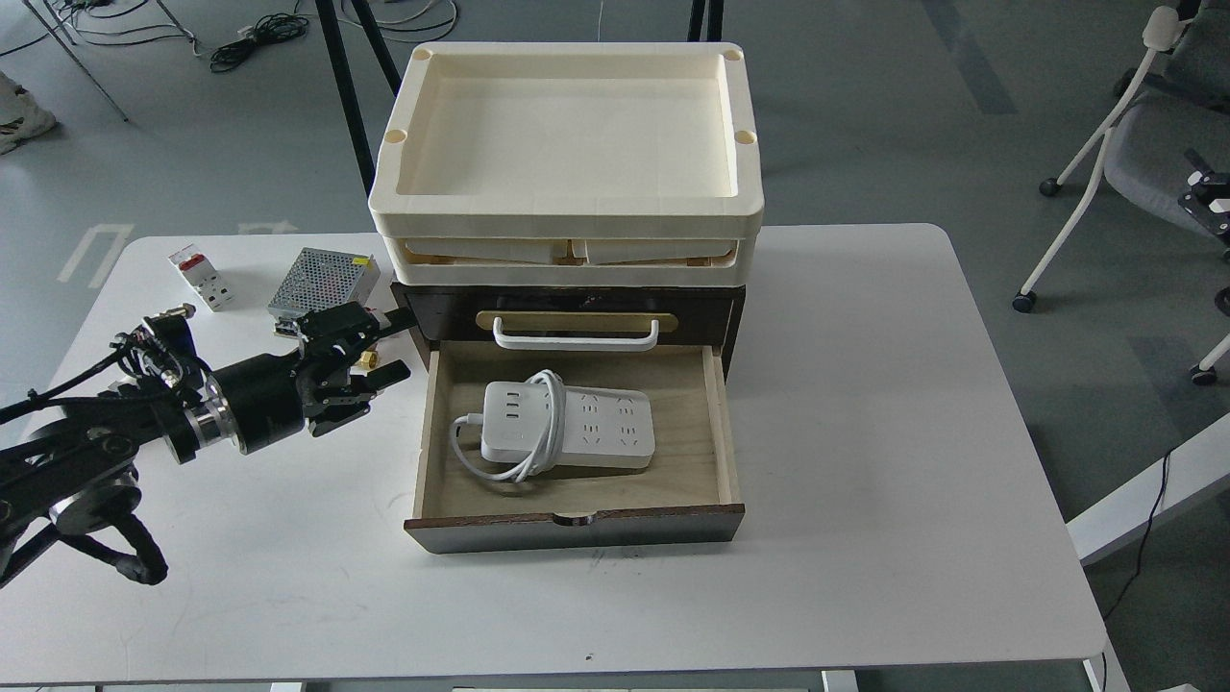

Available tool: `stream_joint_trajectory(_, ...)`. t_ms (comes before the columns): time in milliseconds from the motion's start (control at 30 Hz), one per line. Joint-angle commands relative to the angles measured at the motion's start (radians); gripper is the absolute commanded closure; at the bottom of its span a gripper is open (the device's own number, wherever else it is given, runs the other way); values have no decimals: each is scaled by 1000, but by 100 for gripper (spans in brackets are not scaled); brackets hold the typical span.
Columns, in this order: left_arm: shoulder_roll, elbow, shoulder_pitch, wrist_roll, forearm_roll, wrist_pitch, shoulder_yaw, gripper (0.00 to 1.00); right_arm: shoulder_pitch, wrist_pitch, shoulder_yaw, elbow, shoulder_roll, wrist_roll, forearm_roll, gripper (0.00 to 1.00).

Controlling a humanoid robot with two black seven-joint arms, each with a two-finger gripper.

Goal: Put charging cable into cabinet
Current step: 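Lower the power strip into the drawer and release the left gripper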

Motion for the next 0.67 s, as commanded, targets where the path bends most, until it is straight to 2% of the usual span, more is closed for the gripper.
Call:
stream_joint_trajectory(0, 94, 24, 8, 0, -96, 0, -28, 1, 0, 0, 16, 7, 0, 1, 0, 0)
stream_joint_trajectory(133, 165, 81, 3, 0, -305, 0, -145, 1, -1, 0, 20, 137, 0, 7, -3, 0)
stream_joint_trajectory(300, 171, 219, -29, 0, -434, 0, -319, 1, 3, 0, 68, 285, 29, 48, -3, 0)
stream_joint_trajectory(367, 163, 272, -66, 0, -448, 0, -367, 1, 6, 0, 95, 331, 83, 48, -5, 0)
stream_joint_trajectory(467, 145, 297, -95, 0, -479, 0, -374, 1, 8, 0, 89, 380, 138, 45, -14, 0)
stream_joint_trajectory(633, 131, 297, -124, 0, -489, 0, -371, 1, 0, 0, 105, 377, 181, 51, -12, 0)
